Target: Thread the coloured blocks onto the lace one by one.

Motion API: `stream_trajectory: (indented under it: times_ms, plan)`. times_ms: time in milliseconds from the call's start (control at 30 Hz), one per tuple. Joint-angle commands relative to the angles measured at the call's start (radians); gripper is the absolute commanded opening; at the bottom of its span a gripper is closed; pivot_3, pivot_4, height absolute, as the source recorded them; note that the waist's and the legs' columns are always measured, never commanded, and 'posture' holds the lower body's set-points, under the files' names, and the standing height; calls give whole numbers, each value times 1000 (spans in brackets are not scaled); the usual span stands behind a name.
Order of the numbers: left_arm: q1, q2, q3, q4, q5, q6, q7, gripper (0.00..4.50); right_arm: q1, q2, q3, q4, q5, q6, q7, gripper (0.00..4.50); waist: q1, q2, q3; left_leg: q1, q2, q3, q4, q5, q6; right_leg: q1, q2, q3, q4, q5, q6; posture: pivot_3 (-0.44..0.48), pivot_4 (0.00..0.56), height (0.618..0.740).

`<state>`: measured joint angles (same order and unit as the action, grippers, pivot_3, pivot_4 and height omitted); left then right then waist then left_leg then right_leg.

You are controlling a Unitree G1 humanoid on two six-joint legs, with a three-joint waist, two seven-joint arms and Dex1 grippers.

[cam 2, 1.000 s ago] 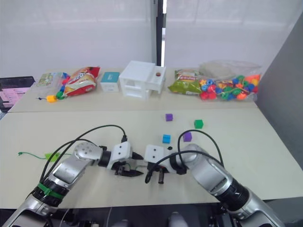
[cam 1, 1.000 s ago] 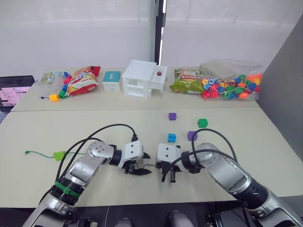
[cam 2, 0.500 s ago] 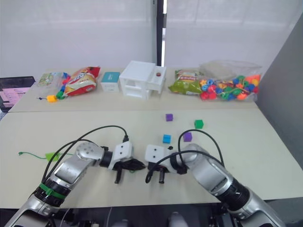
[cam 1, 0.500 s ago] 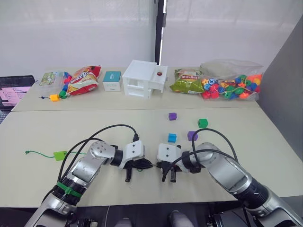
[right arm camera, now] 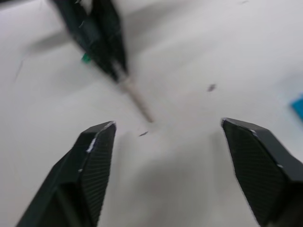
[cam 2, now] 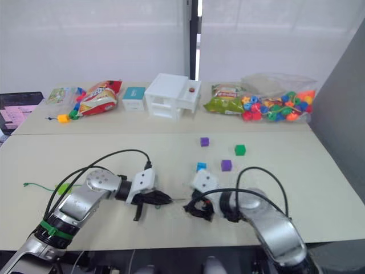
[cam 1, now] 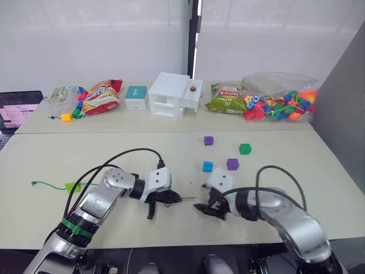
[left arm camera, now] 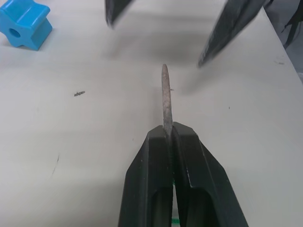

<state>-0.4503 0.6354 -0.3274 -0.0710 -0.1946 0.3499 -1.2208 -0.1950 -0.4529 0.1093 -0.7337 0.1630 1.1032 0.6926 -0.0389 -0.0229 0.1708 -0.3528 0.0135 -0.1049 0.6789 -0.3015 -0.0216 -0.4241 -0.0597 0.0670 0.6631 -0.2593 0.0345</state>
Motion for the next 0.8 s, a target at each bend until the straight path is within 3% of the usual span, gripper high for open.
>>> stream_trajectory:
  times_ms: [33, 200, 367, 600, 800]
  plan:
    - [-2, 12, 34, -22, -20, -2, -3, 0, 60, 58, -165, -95, 26, 56, -100, 4479, 0, 0, 0, 0, 0, 0, 0, 0, 0, 0, 0, 0, 0, 0, 0, 0, 150, 740]
    - [-2, 8, 42, -18, -26, 5, 2, 0, 81, 143, -310, -76, 13, 41, -237, 4479, -3, 0, 0, 0, 0, 0, 0, 0, 0, 0, 0, 0, 0, 0, 0, 0, 150, 740]
    - [-3, 1, 41, -25, -27, 13, 5, 0, 7, 207, -384, 66, -18, -67, -385, 4479, -5, 0, 0, 1, 0, 1, 0, 0, 0, 0, 0, 0, 0, 0, 0, 0, 150, 740]
    - [7, -7, 40, -41, -26, 26, 20, 0, -171, 254, -377, 368, -42, -219, -521, 4479, -7, 1, 0, 1, 0, 1, -1, 0, 0, -1, 0, 1, 1, 0, 0, 0, 150, 740]
    - [29, -9, 42, -63, -25, 36, 35, 0, -396, 236, -376, 762, -70, -381, -602, 4479, -12, 2, 0, 1, 0, 2, -1, 0, 0, -1, 0, 2, 0, 0, 0, 0, 150, 740]
